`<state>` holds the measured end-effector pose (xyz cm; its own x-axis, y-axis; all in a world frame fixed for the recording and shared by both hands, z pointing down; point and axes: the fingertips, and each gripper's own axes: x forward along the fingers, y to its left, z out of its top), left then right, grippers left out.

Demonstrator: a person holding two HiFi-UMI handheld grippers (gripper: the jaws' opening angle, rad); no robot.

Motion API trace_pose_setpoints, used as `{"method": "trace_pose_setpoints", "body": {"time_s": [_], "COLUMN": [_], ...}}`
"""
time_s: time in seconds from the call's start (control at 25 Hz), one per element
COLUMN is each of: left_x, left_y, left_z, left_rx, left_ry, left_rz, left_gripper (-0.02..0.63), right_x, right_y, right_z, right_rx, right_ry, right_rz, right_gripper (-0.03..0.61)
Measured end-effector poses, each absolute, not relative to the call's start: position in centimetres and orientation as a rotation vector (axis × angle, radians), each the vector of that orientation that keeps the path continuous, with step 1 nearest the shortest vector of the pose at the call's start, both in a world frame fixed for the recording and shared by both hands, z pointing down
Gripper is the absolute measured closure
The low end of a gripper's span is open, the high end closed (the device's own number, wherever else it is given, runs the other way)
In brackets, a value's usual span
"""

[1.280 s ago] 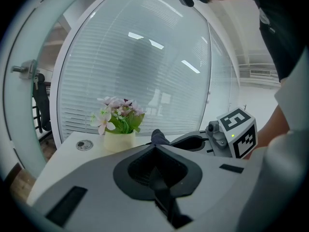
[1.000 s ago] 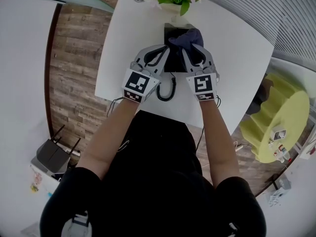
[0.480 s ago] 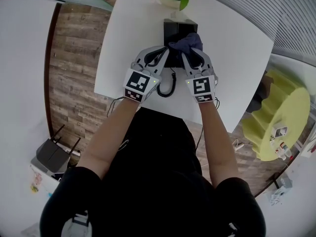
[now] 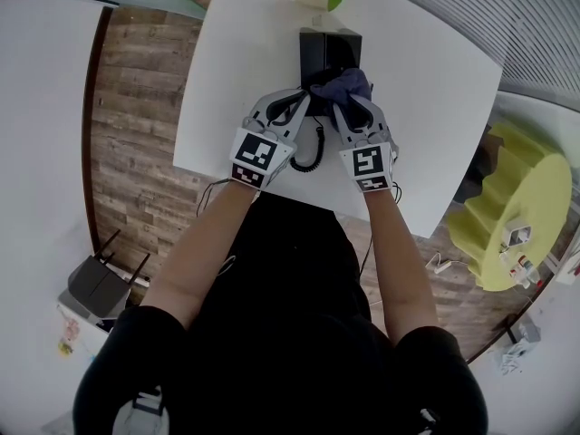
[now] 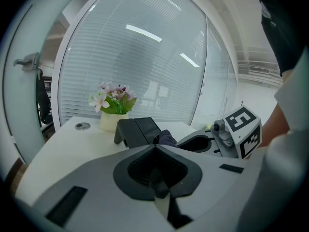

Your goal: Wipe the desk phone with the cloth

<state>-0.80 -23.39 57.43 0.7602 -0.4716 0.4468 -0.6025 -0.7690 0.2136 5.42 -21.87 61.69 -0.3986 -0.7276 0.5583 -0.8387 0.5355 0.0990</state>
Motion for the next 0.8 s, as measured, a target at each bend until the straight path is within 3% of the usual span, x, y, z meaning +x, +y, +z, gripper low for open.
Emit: {"method": "trace_pose_setpoints", "body": {"time_s": [0.8], "left_x": [-1.0], "left_y": [-19.5], "left_z": [56.8], "left_rx": [2.6], "left_ry": [-0.744], "left_rz": [0.535], "left_gripper": [0.603], "right_x": [5.1], "right_y": [-18.2], "right_z": [63.6], "right_rx": [1.223], "right_ry": [-2.169], "right_rz": [0.394], "right_gripper": [0.482]}}
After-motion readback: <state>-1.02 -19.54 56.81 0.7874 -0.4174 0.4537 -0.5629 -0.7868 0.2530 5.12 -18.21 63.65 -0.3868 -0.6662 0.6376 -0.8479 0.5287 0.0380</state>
